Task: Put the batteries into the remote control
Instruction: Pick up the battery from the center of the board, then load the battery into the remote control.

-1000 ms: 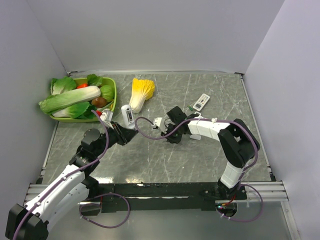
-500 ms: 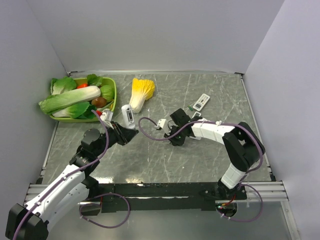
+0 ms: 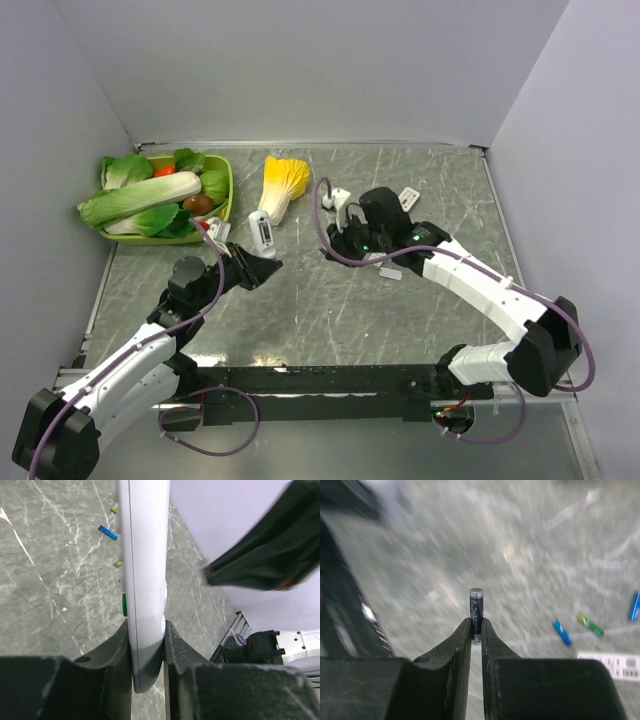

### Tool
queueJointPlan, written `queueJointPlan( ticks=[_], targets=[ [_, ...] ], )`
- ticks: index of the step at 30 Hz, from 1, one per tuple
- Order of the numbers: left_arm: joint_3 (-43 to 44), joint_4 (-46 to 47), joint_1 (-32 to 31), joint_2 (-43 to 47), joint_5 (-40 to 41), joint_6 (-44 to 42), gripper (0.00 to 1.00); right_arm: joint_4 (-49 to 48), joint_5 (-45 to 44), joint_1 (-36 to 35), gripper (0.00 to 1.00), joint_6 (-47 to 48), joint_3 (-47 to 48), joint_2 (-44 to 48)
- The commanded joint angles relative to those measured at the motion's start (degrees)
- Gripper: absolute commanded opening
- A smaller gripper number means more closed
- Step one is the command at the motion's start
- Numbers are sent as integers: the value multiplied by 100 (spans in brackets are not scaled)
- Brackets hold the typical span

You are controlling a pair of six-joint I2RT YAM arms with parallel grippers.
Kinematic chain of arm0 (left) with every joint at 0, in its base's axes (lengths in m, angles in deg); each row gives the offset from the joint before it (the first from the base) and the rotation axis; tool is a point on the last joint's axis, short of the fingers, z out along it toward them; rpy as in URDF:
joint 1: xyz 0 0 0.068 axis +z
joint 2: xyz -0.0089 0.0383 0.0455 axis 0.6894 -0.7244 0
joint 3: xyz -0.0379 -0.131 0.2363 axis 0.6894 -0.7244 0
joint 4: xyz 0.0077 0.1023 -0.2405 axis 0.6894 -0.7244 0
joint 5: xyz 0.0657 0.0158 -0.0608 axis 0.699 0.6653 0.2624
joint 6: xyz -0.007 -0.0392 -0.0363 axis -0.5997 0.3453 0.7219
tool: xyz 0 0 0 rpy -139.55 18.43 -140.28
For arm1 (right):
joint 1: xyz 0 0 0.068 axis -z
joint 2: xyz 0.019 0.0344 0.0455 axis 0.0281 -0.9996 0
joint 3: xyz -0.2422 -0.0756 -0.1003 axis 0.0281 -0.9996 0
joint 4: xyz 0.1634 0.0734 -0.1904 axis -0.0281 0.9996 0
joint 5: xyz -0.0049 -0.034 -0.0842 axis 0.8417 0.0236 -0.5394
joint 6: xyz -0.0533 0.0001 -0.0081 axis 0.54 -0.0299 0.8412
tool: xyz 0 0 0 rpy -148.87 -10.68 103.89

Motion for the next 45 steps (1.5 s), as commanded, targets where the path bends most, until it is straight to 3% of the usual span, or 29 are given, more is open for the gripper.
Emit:
queueJointPlan(
  ticks=[1, 9, 18, 25, 45],
  targets=[
    [39, 827, 22, -134, -236, 239, 1, -90, 167, -283, 6, -1594, 933, 291],
    [22, 1530, -22, -573, -297, 774, 1, 1316, -527, -898, 0, -2421, 2970, -561],
    [-5, 2805, -355, -1284, -122, 1504, 2, 2582, -940, -1074, 0, -3134, 4308, -1449],
    [180, 3130, -874, -1645, 256, 1496, 2, 3092, -1327, -1118, 0, -3354, 4538, -1888],
    [285, 3552, -1463, -2041, 678, 1619, 2, 3541, -1960, -1118, 0, -3828, 4529, -2337]
  ],
)
